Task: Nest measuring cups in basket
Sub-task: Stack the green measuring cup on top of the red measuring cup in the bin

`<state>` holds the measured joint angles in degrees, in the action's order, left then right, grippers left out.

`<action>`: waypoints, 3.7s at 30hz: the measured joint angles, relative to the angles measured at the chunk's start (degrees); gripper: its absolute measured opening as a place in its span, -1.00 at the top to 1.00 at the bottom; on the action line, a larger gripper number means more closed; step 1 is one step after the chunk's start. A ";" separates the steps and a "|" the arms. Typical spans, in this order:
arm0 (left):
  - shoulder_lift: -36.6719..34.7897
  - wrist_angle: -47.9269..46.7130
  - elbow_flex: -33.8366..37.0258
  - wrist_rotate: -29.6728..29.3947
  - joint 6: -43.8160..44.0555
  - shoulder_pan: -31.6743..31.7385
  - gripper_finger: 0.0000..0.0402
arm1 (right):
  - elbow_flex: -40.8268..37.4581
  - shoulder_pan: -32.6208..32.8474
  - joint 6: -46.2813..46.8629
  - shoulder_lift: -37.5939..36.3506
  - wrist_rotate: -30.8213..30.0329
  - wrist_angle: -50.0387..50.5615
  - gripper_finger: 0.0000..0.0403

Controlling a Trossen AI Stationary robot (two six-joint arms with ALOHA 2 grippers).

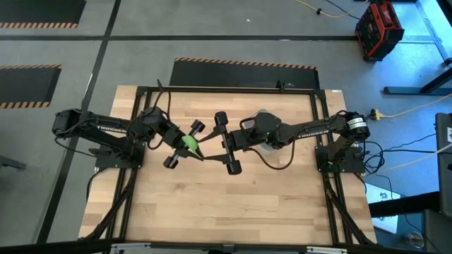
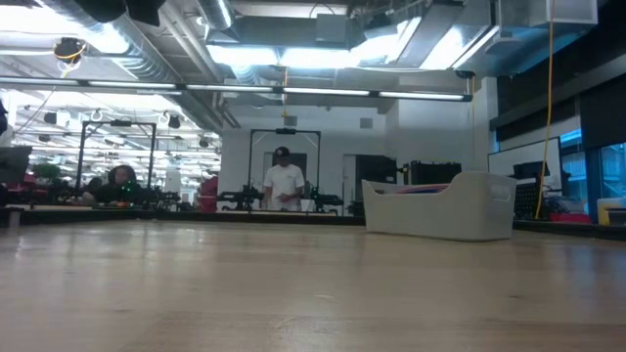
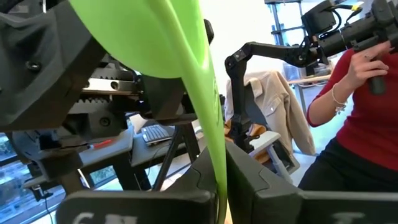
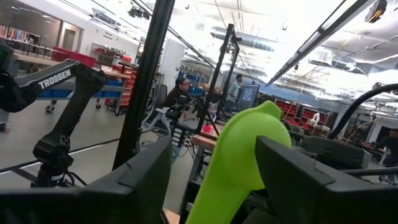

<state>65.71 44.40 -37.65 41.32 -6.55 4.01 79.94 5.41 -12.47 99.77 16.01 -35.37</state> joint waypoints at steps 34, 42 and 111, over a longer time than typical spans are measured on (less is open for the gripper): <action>1.24 0.02 -0.32 -0.78 -1.13 0.00 0.99 | 0.04 -2.24 3.37 -21.43 -0.05 41.88 -0.75; 12.49 -4.97 -12.04 1.57 -1.35 2.57 0.99 | 0.04 -4.78 3.21 -33.53 -0.91 66.37 -0.75; 66.45 -42.44 -66.86 32.97 19.47 17.49 0.99 | -22.83 -9.64 10.79 -44.91 -41.67 66.61 -0.75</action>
<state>132.16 1.96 -104.51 74.30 12.93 21.50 57.11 -4.23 -1.68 54.86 -25.66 31.24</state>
